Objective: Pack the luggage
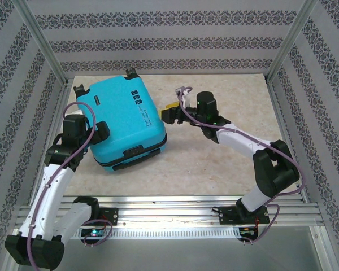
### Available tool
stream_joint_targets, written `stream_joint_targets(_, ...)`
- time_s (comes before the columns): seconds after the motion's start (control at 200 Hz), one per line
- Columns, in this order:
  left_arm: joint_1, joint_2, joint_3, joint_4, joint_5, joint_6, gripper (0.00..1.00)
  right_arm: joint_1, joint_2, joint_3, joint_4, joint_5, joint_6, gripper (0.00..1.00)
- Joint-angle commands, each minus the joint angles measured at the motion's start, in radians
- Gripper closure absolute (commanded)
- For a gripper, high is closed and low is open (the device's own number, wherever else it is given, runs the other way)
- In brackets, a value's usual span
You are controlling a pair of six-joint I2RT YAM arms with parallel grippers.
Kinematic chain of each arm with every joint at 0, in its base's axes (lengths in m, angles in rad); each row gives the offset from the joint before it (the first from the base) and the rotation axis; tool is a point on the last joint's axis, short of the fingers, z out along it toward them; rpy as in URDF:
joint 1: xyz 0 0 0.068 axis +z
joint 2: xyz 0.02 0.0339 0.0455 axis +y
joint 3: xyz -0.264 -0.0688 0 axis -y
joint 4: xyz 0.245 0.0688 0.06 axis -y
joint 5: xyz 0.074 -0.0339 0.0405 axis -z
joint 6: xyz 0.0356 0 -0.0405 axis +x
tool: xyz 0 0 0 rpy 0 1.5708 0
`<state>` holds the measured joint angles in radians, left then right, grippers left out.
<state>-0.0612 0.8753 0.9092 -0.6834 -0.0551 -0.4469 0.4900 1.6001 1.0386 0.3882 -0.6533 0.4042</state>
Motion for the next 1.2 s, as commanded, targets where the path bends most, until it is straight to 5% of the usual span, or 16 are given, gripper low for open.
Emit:
stream_joint_targets(0.0,0.023,0.017,-0.043,0.052,0.143,-0.038,0.07,0.011,0.040,0.034,-0.057,-0.035,0.032,0.26)
stream_joint_targets(0.285,-0.030,0.179,-0.147,0.326,0.421,-0.091,0.30,0.021,0.114,-0.010,0.038,-0.146,0.139,0.34)
stream_joint_targets(0.465,-0.258,0.389,-0.097,0.496,0.401,-0.110,0.32,-0.018,0.019,-0.147,0.115,-0.142,0.204,0.49)
stream_joint_targets(0.754,-0.470,0.601,0.033,0.660,0.385,-0.182,0.34,-0.183,-0.253,-0.295,-0.047,-0.065,0.170,0.49)
stream_joint_targets(0.904,-0.468,0.566,0.050,0.588,0.281,-0.145,0.27,-0.235,-0.256,-0.230,-0.204,-0.032,0.093,0.42)
stream_joint_targets(1.024,-0.442,0.508,0.148,0.399,0.118,-0.045,0.07,-0.272,-0.296,-0.161,-0.381,0.102,-0.003,0.32)
stream_joint_targets(1.044,-0.434,0.498,0.167,0.369,0.088,-0.027,0.03,-0.286,-0.308,-0.155,-0.398,0.122,-0.010,0.10)
stream_joint_targets(1.059,-0.428,0.489,0.181,0.347,0.070,-0.013,0.00,-0.295,-0.319,-0.150,-0.409,0.135,-0.015,0.03)
stream_joint_targets(1.194,-0.301,0.439,0.283,0.202,0.025,0.096,0.00,-0.394,-0.436,-0.150,-0.500,0.292,-0.032,0.02)
